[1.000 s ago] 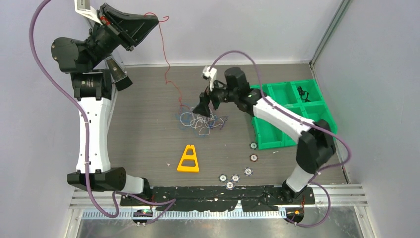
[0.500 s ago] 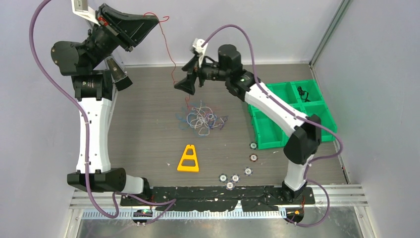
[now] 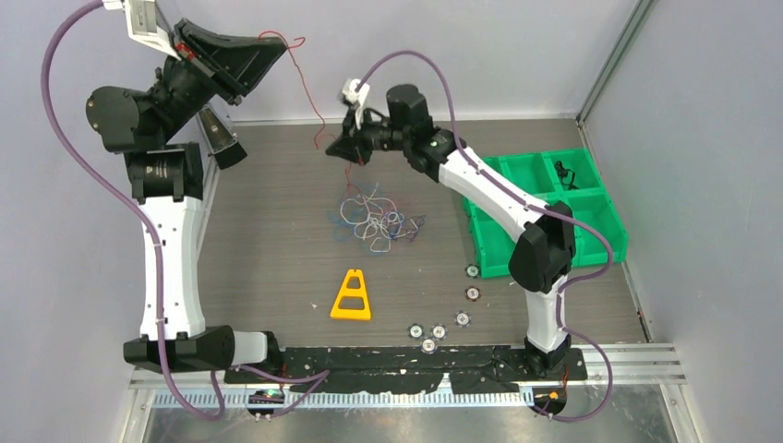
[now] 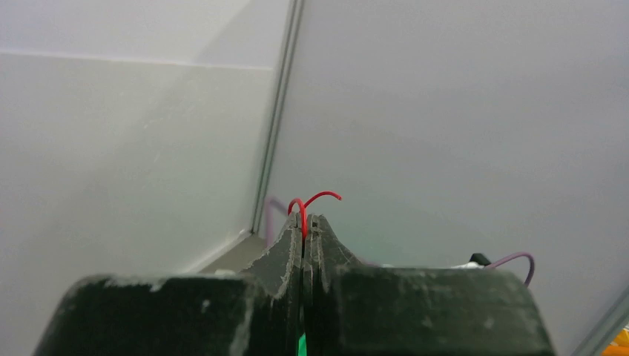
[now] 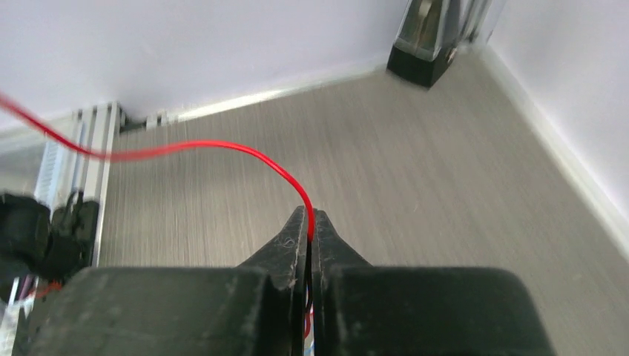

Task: Untangle the cables

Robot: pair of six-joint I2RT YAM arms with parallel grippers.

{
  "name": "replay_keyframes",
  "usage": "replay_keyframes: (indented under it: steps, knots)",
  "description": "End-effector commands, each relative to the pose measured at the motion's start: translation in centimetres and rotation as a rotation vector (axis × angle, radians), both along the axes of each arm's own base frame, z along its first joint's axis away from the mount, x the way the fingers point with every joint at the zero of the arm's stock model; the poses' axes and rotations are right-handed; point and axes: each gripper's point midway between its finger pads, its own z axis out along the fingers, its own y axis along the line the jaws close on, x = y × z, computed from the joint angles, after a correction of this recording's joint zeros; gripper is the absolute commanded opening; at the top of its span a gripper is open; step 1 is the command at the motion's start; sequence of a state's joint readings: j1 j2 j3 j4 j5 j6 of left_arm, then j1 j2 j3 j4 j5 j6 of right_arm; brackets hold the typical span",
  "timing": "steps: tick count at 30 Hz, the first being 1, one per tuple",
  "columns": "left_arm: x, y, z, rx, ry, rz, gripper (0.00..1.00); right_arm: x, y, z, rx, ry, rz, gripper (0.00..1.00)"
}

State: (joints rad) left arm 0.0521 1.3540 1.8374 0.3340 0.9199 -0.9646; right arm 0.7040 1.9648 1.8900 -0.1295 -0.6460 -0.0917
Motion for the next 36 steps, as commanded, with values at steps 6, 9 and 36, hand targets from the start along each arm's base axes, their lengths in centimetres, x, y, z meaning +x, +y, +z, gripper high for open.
replay_keyframes:
  steps: [6, 9, 36]
  knots:
    - [5.3, 3.6, -13.6, 0.077, 0.258, 0.269, 0.0, -6.0, -6.5, 29.2, 0.469, -0.39, -0.028, 0.05]
    - [6.4, 3.7, -19.3, 0.091, 0.388, 0.265, 0.0, -3.7, -4.1, 18.7, 0.317, -0.194, -0.039, 0.05]
    - [3.9, -1.6, -29.8, 0.493, 0.18, 0.078, 1.0, -5.7, -5.0, 23.7, 0.423, -0.085, 0.026, 0.05]
